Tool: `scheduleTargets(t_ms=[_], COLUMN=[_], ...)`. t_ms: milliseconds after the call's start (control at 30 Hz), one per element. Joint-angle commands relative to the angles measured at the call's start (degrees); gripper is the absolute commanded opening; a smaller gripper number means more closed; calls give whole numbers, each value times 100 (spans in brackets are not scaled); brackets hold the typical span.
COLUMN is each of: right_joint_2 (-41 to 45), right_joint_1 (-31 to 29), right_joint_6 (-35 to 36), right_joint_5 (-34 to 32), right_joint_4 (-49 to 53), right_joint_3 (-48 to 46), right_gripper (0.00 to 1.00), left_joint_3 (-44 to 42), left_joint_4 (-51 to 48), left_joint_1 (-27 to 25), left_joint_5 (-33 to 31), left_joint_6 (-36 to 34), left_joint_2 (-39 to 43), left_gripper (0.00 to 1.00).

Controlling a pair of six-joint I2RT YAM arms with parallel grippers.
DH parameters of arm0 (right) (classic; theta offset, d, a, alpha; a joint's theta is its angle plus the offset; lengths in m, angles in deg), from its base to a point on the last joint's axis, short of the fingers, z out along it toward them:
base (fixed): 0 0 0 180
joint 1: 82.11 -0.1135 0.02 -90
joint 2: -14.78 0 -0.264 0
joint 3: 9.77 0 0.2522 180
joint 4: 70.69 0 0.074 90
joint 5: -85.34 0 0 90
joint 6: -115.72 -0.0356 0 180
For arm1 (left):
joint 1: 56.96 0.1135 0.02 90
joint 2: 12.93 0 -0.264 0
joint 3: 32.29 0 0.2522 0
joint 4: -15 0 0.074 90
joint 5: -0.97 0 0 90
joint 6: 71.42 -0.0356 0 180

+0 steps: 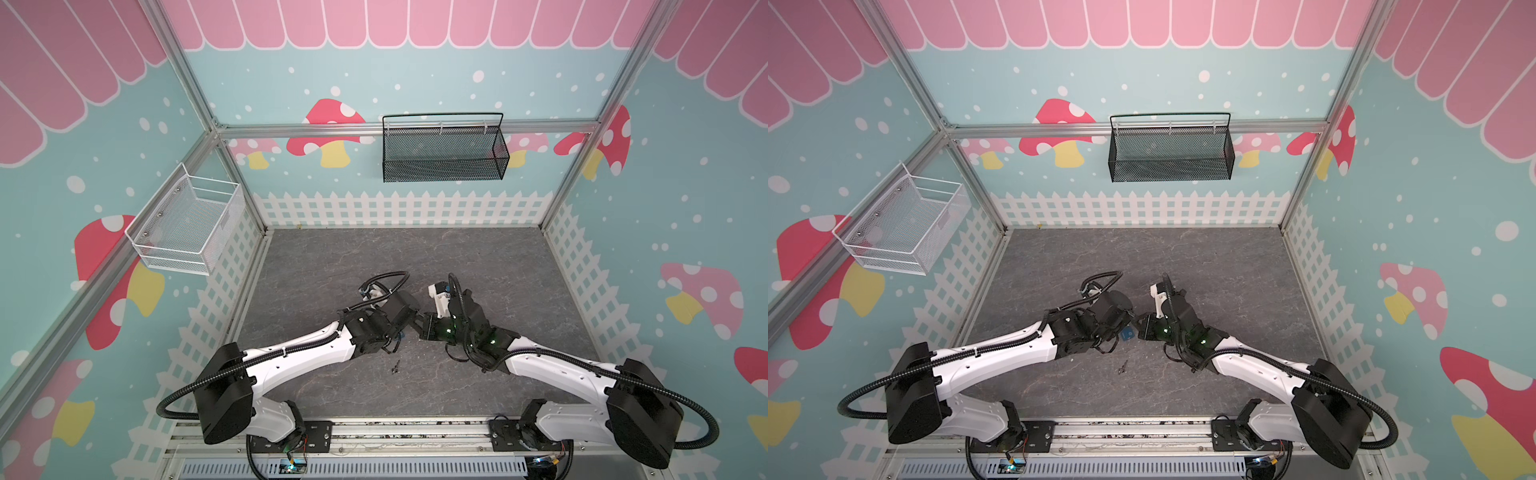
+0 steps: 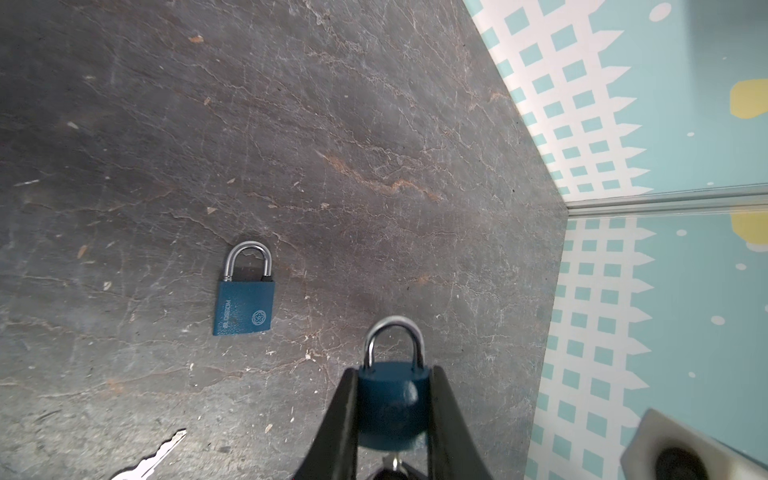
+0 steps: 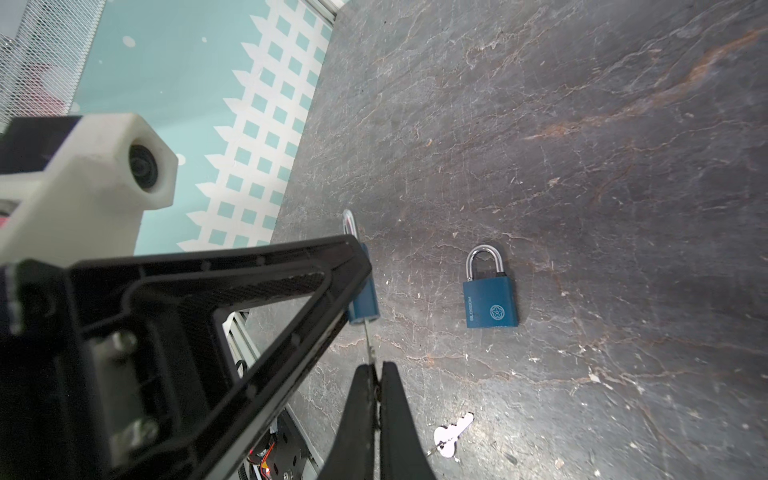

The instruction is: Unlock with the key

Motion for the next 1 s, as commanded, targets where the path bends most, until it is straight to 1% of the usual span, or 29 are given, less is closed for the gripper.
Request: scheduleTargets(t_ms=[0,133,233,300,533,600,767,900,967], right_joint_2=[214,315,285,183,180,204,223,214,215], right_joint_1=[-65,-64,-67,-78,-126,-139,-172,-193,-210], right_joint_6=[124,295,84,-28,100,124,193,227,239], right_joint_5=[-124,39,291,414,111,115,-25,-240,-210], right_joint_4=[-928,-1227,-1604,-1586,-1403,-1404,-1037,-863,-942], right_joint_3=[2,53,12,110,240,265,434,468,452], right_gripper=[0,0,0,0,0,0,0,0,0], left_joint_3=[33,115,140,178,251,247,351,418,421], left_joint_4=[-35,-271,-280,-287,-445,-505,-718,-711,-712], left_joint_1=[-104,-191,-223,-255,-316,-321,-316,-315,-305], left_joint_5=[336,282,402,415,373,337,236,426,516], left_joint_6=[23,-104,-67,-60,-95,-108,-218,-165,-93], left_joint_2=[91,87,85,102,-33,-84,-235,-342,-352], left_gripper=[0,0,0,0,0,0,0,0,0])
